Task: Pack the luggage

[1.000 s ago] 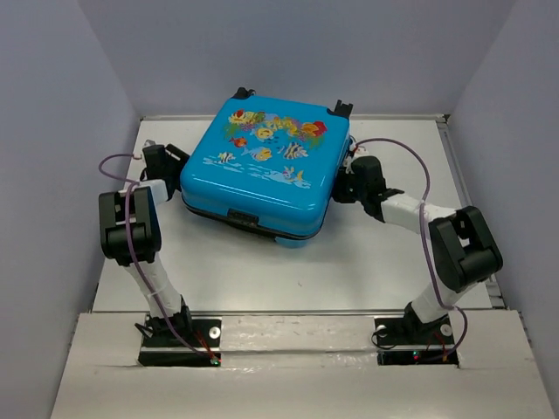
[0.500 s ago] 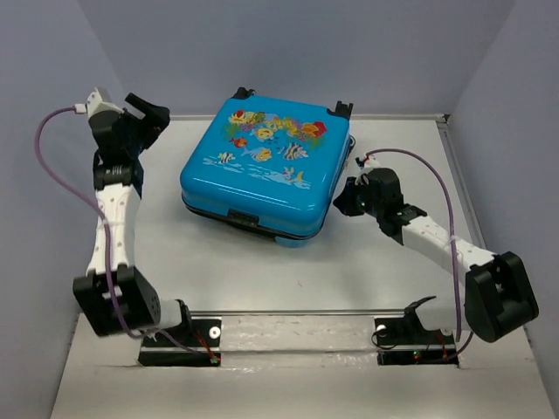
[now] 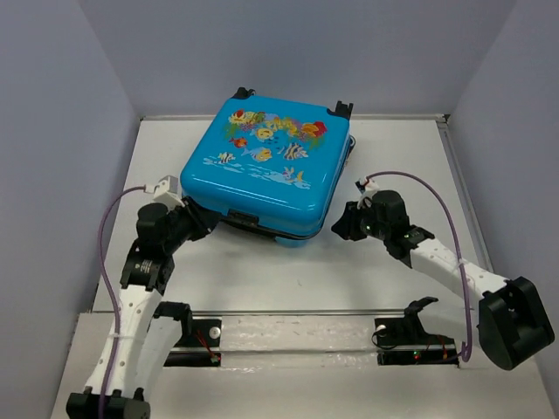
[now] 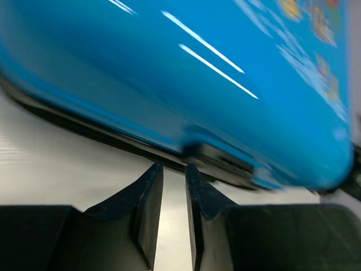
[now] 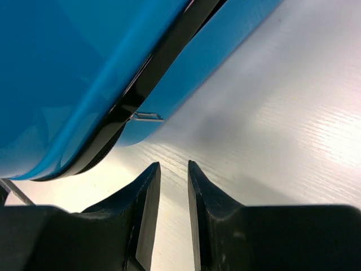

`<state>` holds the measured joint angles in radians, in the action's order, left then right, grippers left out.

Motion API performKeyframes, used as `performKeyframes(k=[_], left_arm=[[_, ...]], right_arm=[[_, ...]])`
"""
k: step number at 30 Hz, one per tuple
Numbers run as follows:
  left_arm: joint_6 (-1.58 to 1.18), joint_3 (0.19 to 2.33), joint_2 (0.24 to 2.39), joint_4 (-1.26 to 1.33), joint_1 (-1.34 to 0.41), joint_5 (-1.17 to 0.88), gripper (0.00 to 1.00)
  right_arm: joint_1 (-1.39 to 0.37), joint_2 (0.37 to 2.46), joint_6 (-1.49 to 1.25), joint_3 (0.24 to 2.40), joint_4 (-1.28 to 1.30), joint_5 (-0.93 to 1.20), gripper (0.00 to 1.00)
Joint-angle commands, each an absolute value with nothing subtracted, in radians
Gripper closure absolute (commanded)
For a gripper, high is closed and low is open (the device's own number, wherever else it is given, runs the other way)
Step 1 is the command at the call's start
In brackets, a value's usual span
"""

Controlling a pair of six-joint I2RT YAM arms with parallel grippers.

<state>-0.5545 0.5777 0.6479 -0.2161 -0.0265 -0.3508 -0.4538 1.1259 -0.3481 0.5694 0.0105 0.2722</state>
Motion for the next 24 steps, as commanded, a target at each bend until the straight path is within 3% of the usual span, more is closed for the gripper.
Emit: performKeyframes(k=[1, 5, 11, 19, 24], left_arm=[[-0.690, 0.563, 0.580, -0.163, -0.254, -0.319, 0.68], [-0.778, 0.464, 0.615, -0.050, -0.522, -0.224, 0.68], [-0.811, 0.475, 0.817, 0.101, -0.722, -0.107, 0.66], [-0.741, 0.570, 1.034, 0.156, -0.793, -0.051, 0.64], [-0.695, 0.623, 1.055, 0.131, -0.793, 0.107, 0.64]], right_arm=[[-0.462, 1.173, -0.336, 0.551, -0.190, 0.446, 0.64], [-0.462, 1.247, -0.275, 0.563, -0.264, 0.452, 0.60], [-0.462, 1.269, -0.196, 0.482, -0.475, 0.453, 0.55], [-0.462, 1.344, -0.149, 0.416, -0.729, 0.429, 0.53], [-0.462, 1.385, -0.160, 0.394, -0.883, 0.453, 0.53]])
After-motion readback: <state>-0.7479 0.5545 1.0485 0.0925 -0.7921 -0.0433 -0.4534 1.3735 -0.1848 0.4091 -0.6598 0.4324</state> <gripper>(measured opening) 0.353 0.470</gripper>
